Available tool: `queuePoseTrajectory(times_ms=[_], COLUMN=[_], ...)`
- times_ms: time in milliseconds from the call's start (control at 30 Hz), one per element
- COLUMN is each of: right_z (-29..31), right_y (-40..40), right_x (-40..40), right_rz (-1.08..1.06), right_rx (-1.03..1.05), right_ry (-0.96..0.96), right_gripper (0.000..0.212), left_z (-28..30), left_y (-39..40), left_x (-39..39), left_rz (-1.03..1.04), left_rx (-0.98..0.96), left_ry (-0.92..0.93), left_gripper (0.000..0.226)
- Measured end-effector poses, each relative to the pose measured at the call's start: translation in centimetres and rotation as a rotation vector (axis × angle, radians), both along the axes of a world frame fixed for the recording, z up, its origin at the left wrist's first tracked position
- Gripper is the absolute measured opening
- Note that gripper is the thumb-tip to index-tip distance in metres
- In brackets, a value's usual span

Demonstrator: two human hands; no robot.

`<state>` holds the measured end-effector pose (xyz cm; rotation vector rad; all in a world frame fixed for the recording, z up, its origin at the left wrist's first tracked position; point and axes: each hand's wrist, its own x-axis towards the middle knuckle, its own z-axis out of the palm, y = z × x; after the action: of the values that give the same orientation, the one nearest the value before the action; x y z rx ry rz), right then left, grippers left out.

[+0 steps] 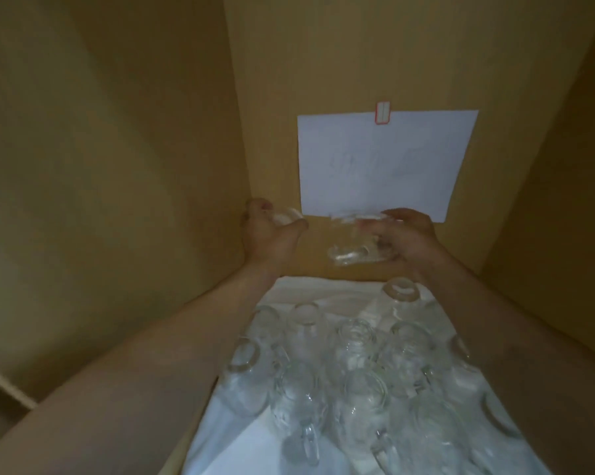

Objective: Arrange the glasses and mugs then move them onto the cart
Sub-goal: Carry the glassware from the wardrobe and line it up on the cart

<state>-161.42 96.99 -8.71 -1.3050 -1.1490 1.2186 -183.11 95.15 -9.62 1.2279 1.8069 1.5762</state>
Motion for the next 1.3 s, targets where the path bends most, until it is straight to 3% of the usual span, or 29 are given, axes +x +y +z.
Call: queuePoseTrajectory(times_ms=[200, 333, 467, 733, 833, 1067, 1233, 1300], right_z=[2.4, 3.3, 3.1, 2.5, 2.2, 1.4, 1.1, 1.1], right_y=[-7.9, -12.8, -17.7, -27.4, -30.6, -35.4, -37.9, -39.0], right_x=[1.4, 1.0, 0.7, -0.1, -0.1, 0.4, 1.2, 2.0], right_rz=[0.131, 0.184, 0.114, -0.152, -0.17, 0.004, 0.043, 0.05], right_rx=[0.025, 0.094, 0.073, 0.063, 0.084, 0.103, 0.101, 0.125], right_ry=[0.653, 0.812, 0.823, 0.75, 0.746, 0.852, 0.815, 0.783], right_gripper=[0.043, 0.038, 0.051, 0.044, 0.044, 0.057, 0.059, 0.061], left_z=[2.4, 4.1, 5.2, 5.1, 4.2, 3.5, 4.7, 5.0], left_y=[-4.4, -8.5, -12.9, -20.3, -22.6, -26.1, -29.4, -31.0], left_x=[0.6, 0.9, 0.9, 1.6, 2.0, 1.7, 2.8, 4.1], left_rz=[-0.083, -0.278, -0.444, -0.672, -0.729, -0.892, -0.841, -0.851], left_rx=[0.036, 0.023, 0.033, -0.081, -0.136, -0.125, -0.115, -0.089], left_ry=[-0.484, -0.645, -0.637, -0.685, -0.805, -0.98, -0.904, -0.848], left_gripper=[0.081, 0.085, 0.05, 0.098, 0.094, 0.043, 0.064, 0.061])
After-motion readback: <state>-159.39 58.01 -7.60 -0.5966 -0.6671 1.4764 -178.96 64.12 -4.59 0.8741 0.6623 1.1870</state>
